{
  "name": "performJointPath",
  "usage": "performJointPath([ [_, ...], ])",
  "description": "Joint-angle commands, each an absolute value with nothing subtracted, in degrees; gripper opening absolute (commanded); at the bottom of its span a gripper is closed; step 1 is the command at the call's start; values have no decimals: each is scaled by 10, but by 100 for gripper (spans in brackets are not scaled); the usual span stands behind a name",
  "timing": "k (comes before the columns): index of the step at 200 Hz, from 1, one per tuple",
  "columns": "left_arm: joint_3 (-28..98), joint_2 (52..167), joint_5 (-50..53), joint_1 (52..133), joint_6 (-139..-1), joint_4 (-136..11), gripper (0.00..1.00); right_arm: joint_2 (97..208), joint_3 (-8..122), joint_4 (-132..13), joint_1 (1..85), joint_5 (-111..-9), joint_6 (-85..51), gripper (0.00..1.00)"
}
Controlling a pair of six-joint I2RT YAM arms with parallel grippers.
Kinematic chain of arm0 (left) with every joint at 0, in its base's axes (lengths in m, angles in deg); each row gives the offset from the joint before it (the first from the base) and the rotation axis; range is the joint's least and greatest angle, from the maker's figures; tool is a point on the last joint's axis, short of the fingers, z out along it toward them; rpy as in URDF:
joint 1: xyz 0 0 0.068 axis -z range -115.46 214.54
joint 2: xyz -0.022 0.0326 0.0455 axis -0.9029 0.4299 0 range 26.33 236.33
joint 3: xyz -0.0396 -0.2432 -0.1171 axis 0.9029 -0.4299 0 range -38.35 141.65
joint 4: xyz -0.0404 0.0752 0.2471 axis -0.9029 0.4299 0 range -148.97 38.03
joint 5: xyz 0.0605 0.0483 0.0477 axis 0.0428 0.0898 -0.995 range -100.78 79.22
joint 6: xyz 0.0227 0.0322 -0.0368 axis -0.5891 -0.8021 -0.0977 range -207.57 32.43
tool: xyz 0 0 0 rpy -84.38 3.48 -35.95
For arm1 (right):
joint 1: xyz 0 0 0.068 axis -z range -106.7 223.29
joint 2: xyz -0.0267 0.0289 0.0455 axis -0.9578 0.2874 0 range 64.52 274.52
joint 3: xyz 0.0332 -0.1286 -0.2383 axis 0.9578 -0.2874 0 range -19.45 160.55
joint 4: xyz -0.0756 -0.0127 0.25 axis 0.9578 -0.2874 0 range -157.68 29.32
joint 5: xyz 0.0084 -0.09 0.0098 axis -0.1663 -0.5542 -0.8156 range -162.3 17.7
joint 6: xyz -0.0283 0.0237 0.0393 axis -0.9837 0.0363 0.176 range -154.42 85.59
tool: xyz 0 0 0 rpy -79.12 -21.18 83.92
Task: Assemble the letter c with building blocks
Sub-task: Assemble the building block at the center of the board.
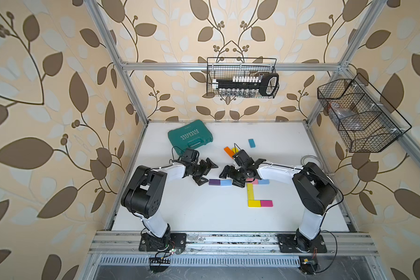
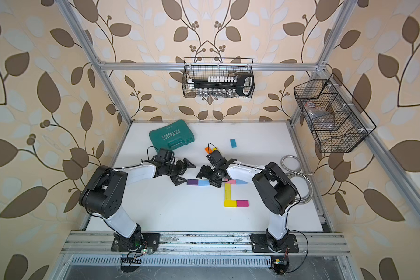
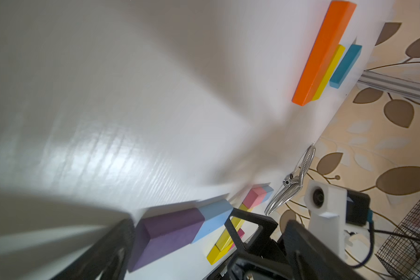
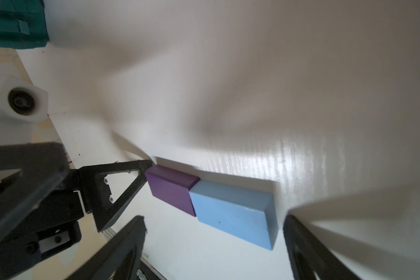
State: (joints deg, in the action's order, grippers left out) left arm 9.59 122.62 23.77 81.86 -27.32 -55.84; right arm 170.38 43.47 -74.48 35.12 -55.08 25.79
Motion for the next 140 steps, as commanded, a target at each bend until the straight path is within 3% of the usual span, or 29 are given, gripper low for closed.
performJointPath([
  [1, 87, 1222, 238, 827, -269, -551, 99, 1711, 423, -745, 351, -546, 262, 88],
  [140, 101, 1233, 234, 837, -273, -544, 99, 1709, 419, -739, 351, -544, 267, 88],
])
